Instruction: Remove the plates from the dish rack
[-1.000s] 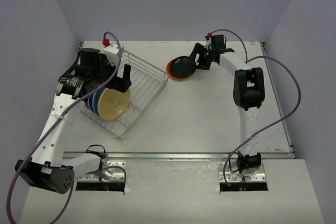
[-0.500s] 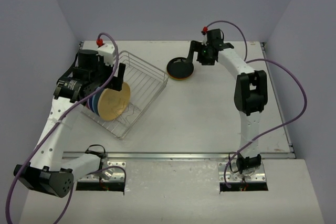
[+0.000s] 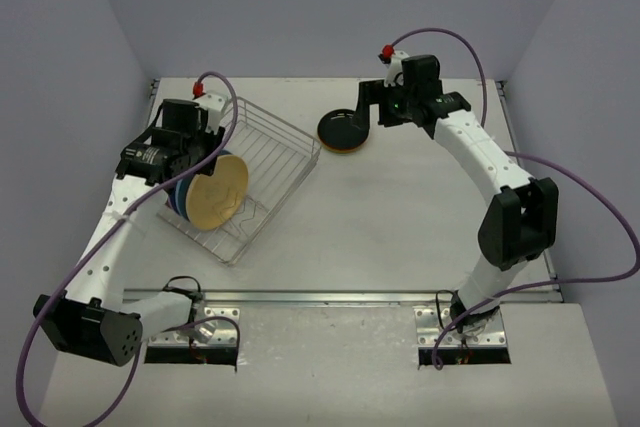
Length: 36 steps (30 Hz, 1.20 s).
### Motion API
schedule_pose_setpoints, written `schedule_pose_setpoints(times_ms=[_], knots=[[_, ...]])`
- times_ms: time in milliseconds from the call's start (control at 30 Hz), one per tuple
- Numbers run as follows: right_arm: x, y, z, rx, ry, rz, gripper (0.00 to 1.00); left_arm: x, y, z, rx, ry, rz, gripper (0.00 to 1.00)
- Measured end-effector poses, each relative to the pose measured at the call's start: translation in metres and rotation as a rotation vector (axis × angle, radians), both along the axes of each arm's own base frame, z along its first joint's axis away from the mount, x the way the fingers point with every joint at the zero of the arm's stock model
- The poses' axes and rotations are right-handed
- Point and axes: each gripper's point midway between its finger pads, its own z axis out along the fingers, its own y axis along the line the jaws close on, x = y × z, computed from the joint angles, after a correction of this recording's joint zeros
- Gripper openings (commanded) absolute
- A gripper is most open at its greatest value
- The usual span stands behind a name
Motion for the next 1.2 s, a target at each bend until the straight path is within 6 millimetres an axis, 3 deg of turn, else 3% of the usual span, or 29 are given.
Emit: schedule_pose_setpoints(times_ms=[267,400,567,867,1200], knots=[[-0.015,-0.005,-0.022,-0.019,0.042,0.005,0.99,-0.008,0.013,-0.040,0.088,0.091,0.010,0.40],[-0.015,-0.005,-0.025,-0.017,0.048,0.005,0.99,-0.010,0.019,-0.051,0.126,0.111,0.012,0.37],[-0.015,-0.004,-0.024,-0.013,0.049,0.004,0.99,-0.006,0.025,-0.057,0.173,0.104,0.008,0.32],[-0.016,-0.004,-0.026,-0.009,0.051,0.004,0.99,-0.005,0.026,-0.064,0.256,0.105,-0.037,0.08],[-0.018,-0.003,-0.029,-0.007,0.061,0.009,0.99,-0.005,0.019,-0.049,0.369,0.080,-0.056,0.00]])
